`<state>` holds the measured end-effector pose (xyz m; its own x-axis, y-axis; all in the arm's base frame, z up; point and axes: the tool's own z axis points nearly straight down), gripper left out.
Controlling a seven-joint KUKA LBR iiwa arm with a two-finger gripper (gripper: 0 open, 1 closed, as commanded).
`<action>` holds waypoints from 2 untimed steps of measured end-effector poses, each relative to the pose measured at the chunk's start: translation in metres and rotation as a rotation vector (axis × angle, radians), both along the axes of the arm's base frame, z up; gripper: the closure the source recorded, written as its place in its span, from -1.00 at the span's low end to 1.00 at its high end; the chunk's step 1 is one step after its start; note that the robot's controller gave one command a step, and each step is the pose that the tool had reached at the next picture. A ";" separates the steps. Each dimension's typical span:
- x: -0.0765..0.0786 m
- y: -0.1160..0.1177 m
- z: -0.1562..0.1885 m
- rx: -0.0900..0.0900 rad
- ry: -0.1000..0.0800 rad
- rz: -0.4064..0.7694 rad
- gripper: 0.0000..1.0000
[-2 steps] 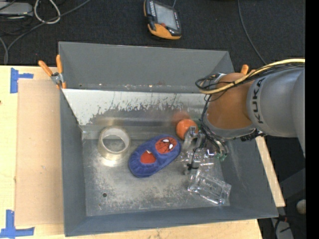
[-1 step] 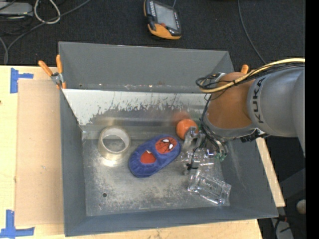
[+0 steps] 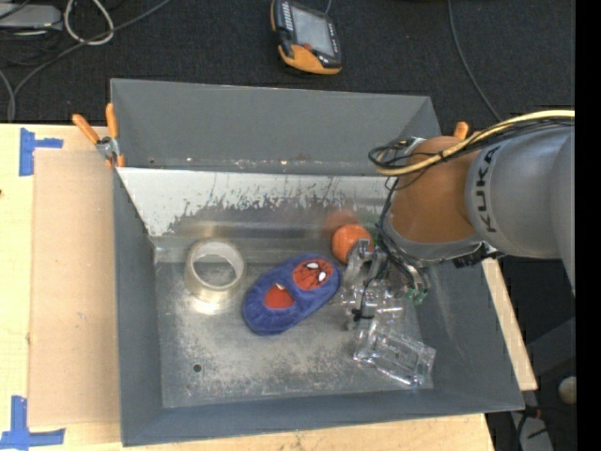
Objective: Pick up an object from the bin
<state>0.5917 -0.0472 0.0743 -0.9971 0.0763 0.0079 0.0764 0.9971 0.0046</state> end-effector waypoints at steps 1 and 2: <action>-0.001 0.001 -0.001 0.003 0.008 -0.010 1.00; -0.001 0.001 -0.001 0.003 0.008 -0.009 1.00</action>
Offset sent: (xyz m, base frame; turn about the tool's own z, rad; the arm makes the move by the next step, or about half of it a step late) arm 0.0000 0.0000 0.0000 0.0000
